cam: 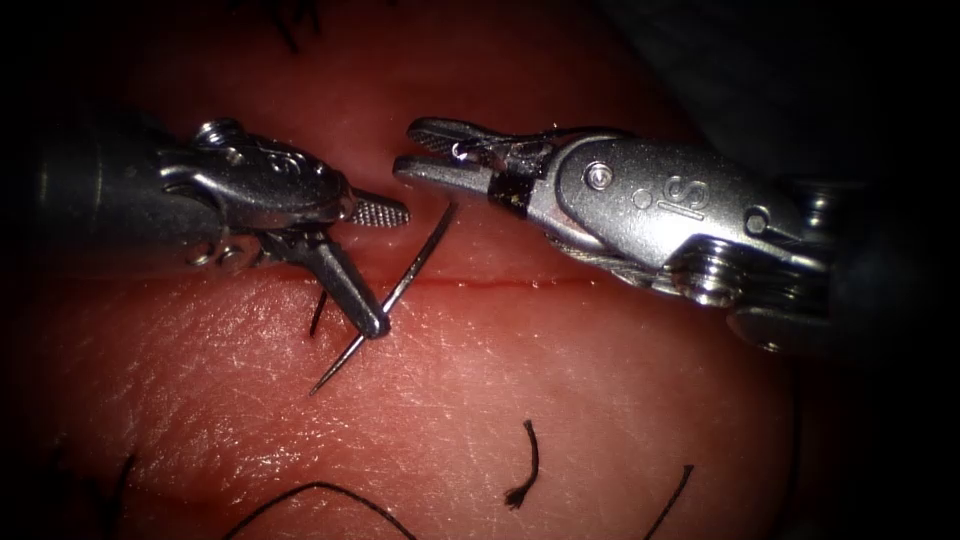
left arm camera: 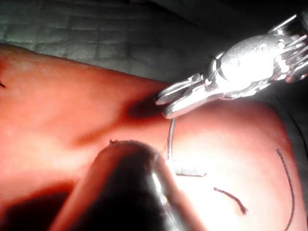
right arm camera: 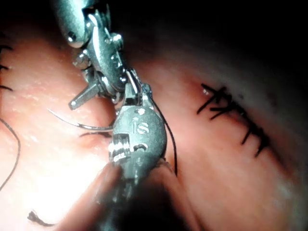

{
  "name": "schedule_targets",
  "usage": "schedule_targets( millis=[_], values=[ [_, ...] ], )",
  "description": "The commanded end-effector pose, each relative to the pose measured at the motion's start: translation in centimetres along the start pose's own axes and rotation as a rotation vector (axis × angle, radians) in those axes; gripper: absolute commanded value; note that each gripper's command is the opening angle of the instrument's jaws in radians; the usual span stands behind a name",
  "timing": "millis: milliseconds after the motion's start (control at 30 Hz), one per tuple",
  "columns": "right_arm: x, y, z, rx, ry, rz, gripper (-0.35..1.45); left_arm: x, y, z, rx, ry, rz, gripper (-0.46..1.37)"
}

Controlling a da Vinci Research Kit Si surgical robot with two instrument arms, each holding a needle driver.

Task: Wound Closure
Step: Hand over the needle from the left to the right gripper

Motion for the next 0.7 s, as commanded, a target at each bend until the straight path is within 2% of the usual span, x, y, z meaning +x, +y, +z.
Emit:
schedule_targets(
  millis=[33,333,600,700],
  values=[
    [0.00,0.00,0.00,-0.008,-0.001,0.001,-0.35,-0.01,-0.01,0.01,-0.009,-0.006,-0.006,1.20],
    [0.01,-0.01,-0.01,-0.008,-0.001,-0.005,-0.35,-0.07,-0.03,0.06,-0.023,-0.024,-0.027,1.15],
    [0.01,0.00,-0.01,-0.007,-0.001,-0.005,-0.35,-0.20,-0.09,0.14,-0.026,-0.035,-0.039,1.14],
    [0.01,-0.01,0.00,-0.008,-0.001,-0.005,-0.35,-0.20,-0.10,0.16,-0.026,-0.036,-0.062,0.92]
  ],
)
